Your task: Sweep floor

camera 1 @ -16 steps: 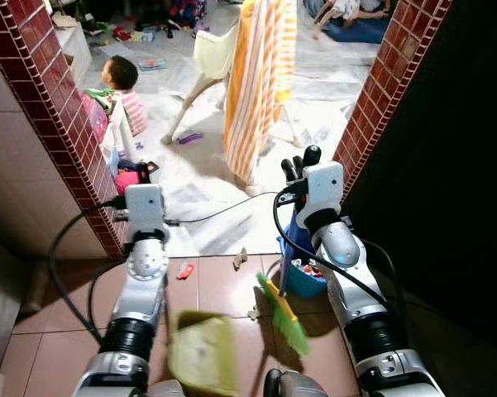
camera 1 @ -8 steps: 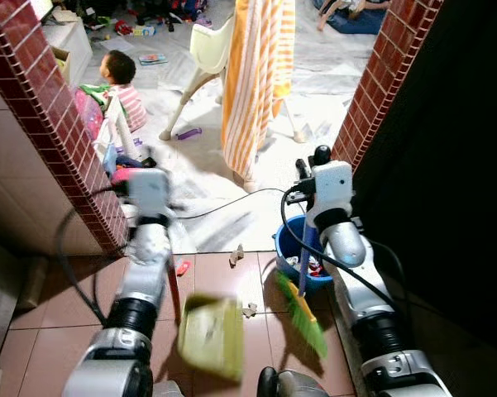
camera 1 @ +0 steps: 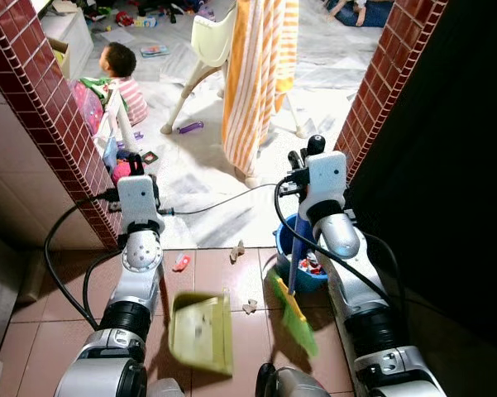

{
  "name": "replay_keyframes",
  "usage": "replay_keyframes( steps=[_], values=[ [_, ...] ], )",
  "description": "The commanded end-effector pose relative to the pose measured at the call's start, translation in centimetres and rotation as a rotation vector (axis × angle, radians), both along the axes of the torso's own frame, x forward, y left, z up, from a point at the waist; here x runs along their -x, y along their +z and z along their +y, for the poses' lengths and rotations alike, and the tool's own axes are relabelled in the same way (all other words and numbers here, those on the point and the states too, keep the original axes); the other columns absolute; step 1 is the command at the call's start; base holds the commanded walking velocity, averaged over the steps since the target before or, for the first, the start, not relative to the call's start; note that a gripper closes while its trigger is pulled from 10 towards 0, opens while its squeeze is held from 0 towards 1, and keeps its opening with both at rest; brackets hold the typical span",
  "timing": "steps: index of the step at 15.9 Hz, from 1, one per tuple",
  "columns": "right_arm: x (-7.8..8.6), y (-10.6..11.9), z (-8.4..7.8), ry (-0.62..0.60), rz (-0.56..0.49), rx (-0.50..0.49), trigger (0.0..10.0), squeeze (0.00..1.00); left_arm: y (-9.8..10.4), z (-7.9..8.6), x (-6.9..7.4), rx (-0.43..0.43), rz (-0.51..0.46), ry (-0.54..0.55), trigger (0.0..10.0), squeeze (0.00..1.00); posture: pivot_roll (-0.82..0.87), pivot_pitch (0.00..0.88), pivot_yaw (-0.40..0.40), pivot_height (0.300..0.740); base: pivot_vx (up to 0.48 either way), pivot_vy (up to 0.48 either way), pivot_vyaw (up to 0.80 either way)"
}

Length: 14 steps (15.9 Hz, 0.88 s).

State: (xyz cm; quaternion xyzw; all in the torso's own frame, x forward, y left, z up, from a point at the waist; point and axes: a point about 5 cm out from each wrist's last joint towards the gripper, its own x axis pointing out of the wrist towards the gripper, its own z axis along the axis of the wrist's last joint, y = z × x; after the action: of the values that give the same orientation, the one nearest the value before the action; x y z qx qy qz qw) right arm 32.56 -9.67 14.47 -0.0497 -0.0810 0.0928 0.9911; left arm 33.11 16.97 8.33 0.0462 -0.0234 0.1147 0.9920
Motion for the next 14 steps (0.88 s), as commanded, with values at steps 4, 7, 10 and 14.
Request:
replay_keyframes(
  steps=[4,7,10,14],
  values=[
    [-0.5,0.6,-0.4,-0.047,0.019,-0.046,10.0,0.00,1.1,-0.5,-0.9,-0.033,-0.053,-0.005,10.0,0.00,-0.05,0.058,-0.035,0.740,0.000,0.000,0.00],
    [-0.8,0.4,-0.3,-0.021,0.068,-0.074,10.0,0.00,1.6,-0.9,-1.7,-0.029,-0.045,0.014,10.0,0.00,-0.07,0.051,-0.047,0.740,0.000,0.000,0.00],
    [-0.8,0.4,0.3,0.044,0.103,-0.135,10.0,0.00,2.0,-1.3,-2.1,-0.020,-0.051,0.018,10.0,0.00,-0.07,0.055,-0.056,0.740,0.000,0.000,0.00],
    [-0.4,0.0,0.9,0.093,0.138,-0.147,10.0,0.00,1.1,-1.5,-1.8,-0.005,-0.015,0.011,10.0,0.00,-0.07,0.055,-0.066,0.740,0.000,0.000,0.00]
  ],
)
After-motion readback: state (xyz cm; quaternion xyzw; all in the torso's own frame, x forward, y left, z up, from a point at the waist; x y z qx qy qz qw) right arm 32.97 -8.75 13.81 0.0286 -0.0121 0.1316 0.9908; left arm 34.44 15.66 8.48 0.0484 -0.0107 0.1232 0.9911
